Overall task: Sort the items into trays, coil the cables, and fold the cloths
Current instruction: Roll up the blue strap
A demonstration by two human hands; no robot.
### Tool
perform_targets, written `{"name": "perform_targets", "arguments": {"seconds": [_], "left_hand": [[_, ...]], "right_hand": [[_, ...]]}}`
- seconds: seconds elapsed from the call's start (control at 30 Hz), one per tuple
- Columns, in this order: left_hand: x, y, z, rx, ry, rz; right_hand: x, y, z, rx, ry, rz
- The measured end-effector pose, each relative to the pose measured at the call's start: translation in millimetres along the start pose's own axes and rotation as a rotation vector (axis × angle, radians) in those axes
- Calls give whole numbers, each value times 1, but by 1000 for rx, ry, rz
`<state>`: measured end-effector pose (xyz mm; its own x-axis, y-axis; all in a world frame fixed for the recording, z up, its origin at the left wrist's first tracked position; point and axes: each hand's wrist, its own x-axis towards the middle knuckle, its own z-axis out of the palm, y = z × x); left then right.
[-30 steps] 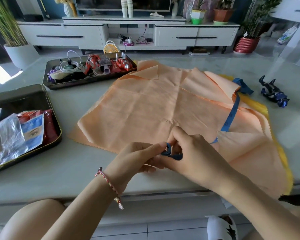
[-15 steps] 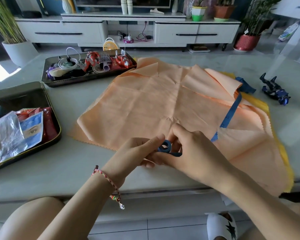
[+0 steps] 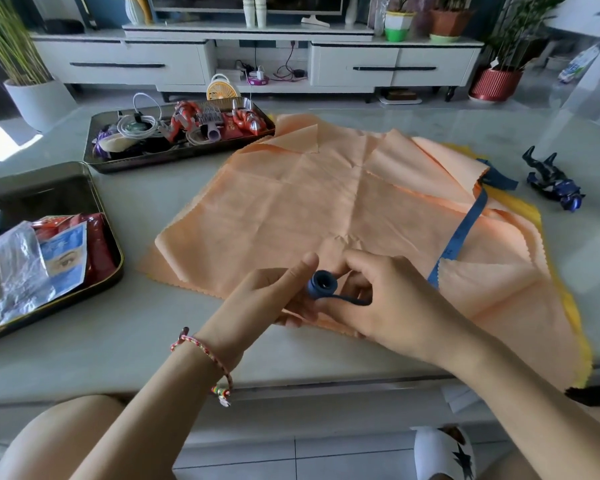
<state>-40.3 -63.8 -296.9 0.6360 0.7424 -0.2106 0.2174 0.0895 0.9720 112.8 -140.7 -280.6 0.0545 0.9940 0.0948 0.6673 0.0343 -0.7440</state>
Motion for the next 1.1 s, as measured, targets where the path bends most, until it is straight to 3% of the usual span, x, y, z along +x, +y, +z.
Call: {"name": "perform_targets", "arguments": {"seconds": [0.17,0.3,0.4,0.5,0.6,0.7,0.77,0.93,1.0,1.1], "left_hand": [[-1,0,6,42,22,27],[2,1,-2,48,-50,-16],[0,2,-3,2,-58,-27],[1,1,-2,-35,-10,-14],[0,0,1,-79,-8,-13],[-1,-2,6,-26,26,15],[1,0,5,8,44,15],[-1,2,-2,69,-7,12],[-1,2,-2,33,-10,-5],[0,2,1,-35,-21,-11]], "right_hand": [[0,-1,10,-286,132,-75],[5,2,3,15,-107,21],[5,0,-4,183,-276,-8],[5,-1,-3,196,-165,5],[4,-1,3,-18,55,-19],[1,-1,8,-194,144,-83],[1,-1,9,-208,117,-91],[1,-3,-4,209,-234,-9],[2,-4,-5,243,-228,7],[4,-1,-1,103,-34,7]]}}
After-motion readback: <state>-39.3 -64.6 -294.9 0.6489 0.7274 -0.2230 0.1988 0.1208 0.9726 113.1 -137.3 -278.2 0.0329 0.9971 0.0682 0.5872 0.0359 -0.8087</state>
